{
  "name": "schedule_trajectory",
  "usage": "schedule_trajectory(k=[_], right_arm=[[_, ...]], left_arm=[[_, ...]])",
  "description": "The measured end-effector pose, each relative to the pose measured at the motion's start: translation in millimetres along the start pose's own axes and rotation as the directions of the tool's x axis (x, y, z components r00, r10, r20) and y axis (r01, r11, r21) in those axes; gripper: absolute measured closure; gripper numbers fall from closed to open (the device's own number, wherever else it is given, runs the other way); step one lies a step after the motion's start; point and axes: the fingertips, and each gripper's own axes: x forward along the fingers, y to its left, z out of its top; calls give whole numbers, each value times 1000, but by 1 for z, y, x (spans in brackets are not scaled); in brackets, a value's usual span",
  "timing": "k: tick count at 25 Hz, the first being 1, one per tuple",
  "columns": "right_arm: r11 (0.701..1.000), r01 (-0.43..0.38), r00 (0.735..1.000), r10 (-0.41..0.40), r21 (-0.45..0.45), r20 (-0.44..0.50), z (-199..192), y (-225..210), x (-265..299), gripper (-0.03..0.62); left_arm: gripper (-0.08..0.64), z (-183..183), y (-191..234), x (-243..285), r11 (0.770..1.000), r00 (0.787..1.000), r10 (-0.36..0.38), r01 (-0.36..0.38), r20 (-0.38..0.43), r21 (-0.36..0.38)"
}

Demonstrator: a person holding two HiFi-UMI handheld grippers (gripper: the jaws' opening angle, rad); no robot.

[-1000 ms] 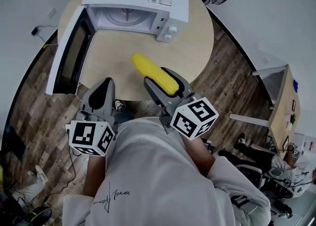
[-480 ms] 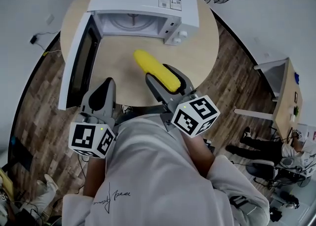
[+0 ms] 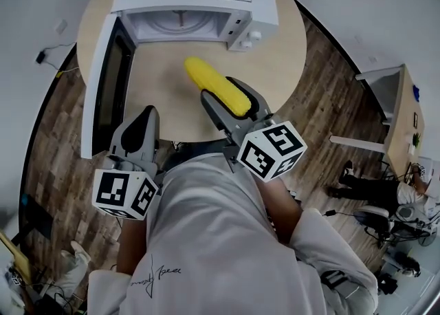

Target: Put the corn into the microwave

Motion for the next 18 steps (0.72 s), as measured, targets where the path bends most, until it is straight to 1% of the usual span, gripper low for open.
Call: schedule_trajectory(k=[2, 7, 12, 18], right_arm=[[1000, 2, 1000, -2, 4, -7, -3, -6, 4, 331], [998, -8, 1000, 9, 61, -7, -3, -15, 15, 331], [999, -18, 1000, 19, 40, -12, 2, -25, 31, 331], [999, -5, 1000, 6, 43, -22, 0, -40, 46, 331]], left_arm=[[568, -4, 1, 2, 1000, 1000, 2, -2, -12, 0], [568, -7, 5, 6, 999, 999, 33, -33, -1, -21], [569, -4, 8, 15, 998, 999, 53, -53, -5, -19], [569, 3, 10, 27, 997, 998, 60, -60, 11, -51]])
